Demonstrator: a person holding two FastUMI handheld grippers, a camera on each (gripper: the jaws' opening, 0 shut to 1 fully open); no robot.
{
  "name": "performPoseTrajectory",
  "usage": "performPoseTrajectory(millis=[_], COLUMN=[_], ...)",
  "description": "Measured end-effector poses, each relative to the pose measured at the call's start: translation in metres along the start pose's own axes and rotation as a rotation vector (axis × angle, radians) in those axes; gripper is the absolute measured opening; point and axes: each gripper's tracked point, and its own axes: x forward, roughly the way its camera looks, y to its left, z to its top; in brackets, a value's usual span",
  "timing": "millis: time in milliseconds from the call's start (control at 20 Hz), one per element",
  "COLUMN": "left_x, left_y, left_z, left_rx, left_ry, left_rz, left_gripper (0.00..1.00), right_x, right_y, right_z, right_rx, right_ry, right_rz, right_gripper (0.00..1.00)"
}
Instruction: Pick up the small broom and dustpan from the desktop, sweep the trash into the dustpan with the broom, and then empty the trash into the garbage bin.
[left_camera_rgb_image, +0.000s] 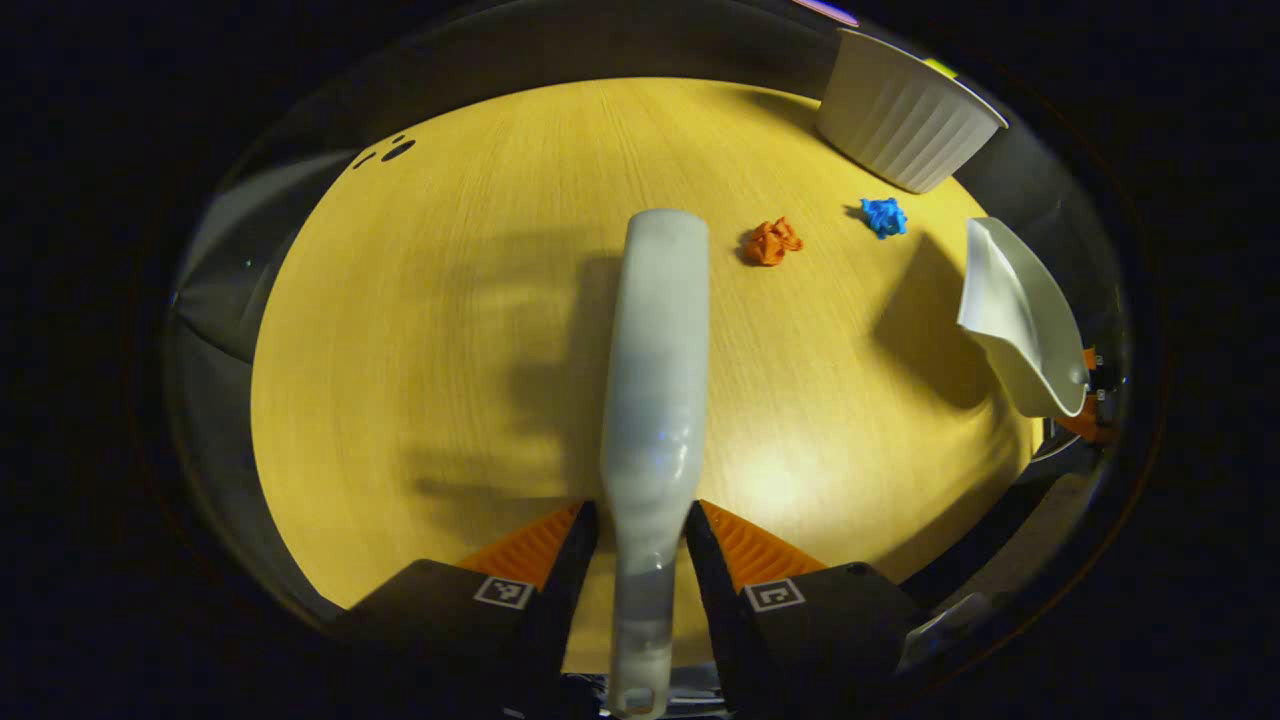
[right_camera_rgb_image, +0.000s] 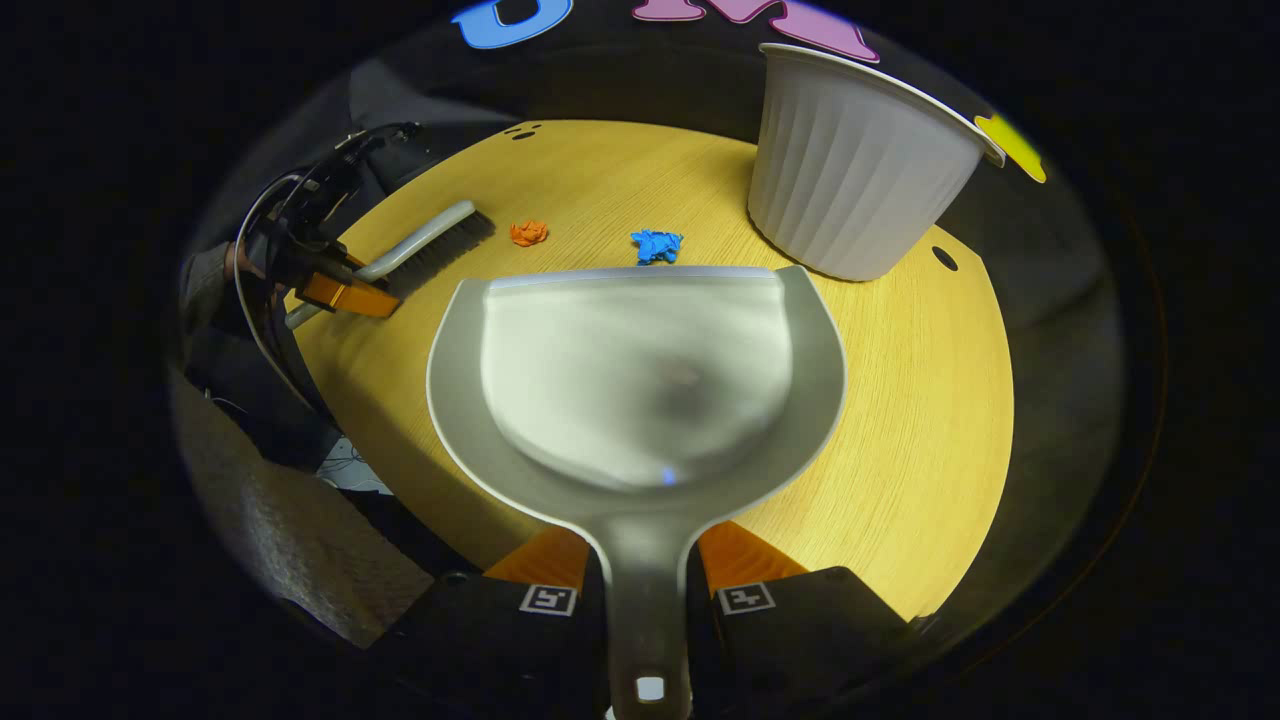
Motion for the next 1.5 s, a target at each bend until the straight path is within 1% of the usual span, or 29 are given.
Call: performPoseTrajectory(millis=[50, 200, 250, 300, 350, 400, 500, 600, 750, 850, 900, 950, 1000, 1200, 1300, 1450, 1500], left_x=[0.001, 0.002, 0.002, 0.001, 0.0, -0.003, 0.001, 0.007, 0.016, 0.023, 0.025, 0.028, 0.028, 0.027, 0.027, 0.022, 0.021], left_y=[0.0, 0.001, 0.002, 0.003, 0.006, 0.007, 0.005, 0.007, 0.002, -0.008, -0.015, -0.021, -0.037, -0.09, -0.115, -0.148, -0.155], left_z=[0.002, 0.005, 0.007, 0.013, 0.022, 0.035, 0.061, 0.078, 0.091, 0.096, 0.103, 0.105, 0.109, 0.115, 0.115, 0.108, 0.106], left_rx=[0.017, 0.058, 0.065, 0.081, 0.097, 0.116, 0.116, 0.121, 0.14, 0.155, 0.18, 0.194, 0.221, 0.303, 0.321, 0.35, 0.364], left_ry=[0.009, 0.02, 0.015, -0.003, -0.028, -0.051, -0.07, -0.068, -0.052, -0.04, -0.052, -0.047, -0.051, -0.038, -0.029, -0.009, 0.002], left_rz=[0.011, 0.03, 0.042, 0.068, 0.093, 0.117, 0.131, 0.163, 0.185, 0.187, 0.197, 0.188, 0.168, 0.064, -0.006, -0.133, -0.177], left_gripper=[0.59, 0.44, 0.3, 0.28, 0.28, 0.25, 0.26, 0.26, 0.26, 0.26, 0.26, 0.26, 0.24, 0.26, 0.25, 0.26, 0.26], right_x=[0.0, 0.002, 0.004, 0.007, 0.007, 0.007, 0.014, 0.021, 0.031, 0.034, 0.036, 0.037, 0.039, 0.044, 0.046, 0.048, 0.049], right_y=[-0.001, 0.0, 0.001, 0.0, -0.002, -0.007, -0.02, -0.027, -0.032, -0.033, -0.033, -0.032, -0.033, -0.035, -0.035, -0.036, -0.037], right_z=[0.0, -0.001, -0.001, -0.001, -0.001, 0.0, 0.005, 0.01, 0.013, 0.013, 0.014, 0.015, 0.018, 0.022, 0.021, 0.018, 0.018], right_rx=[-0.004, -0.023, -0.04, -0.073, -0.103, -0.145, -0.213, -0.246, -0.257, -0.256, -0.258, -0.258, -0.26, -0.27, -0.271, -0.273, -0.274], right_ry=[0.004, 0.042, 0.057, 0.084, 0.107, 0.132, 0.175, 0.189, 0.197, 0.199, 0.204, 0.197, 0.191, 0.17, 0.157, 0.134, 0.129], right_rz=[0.005, 0.032, 0.043, 0.054, 0.058, 0.061, 0.057, 0.059, 0.064, 0.066, 0.072, 0.075, 0.078, 0.09, 0.094, 0.104, 0.107], right_gripper=[0.36, 0.36, 0.36, 0.36, 0.36, 0.36, 0.36, 0.36, 0.36, 0.36, 0.36, 0.36, 0.36, 0.36, 0.36, 0.36, 0.31])
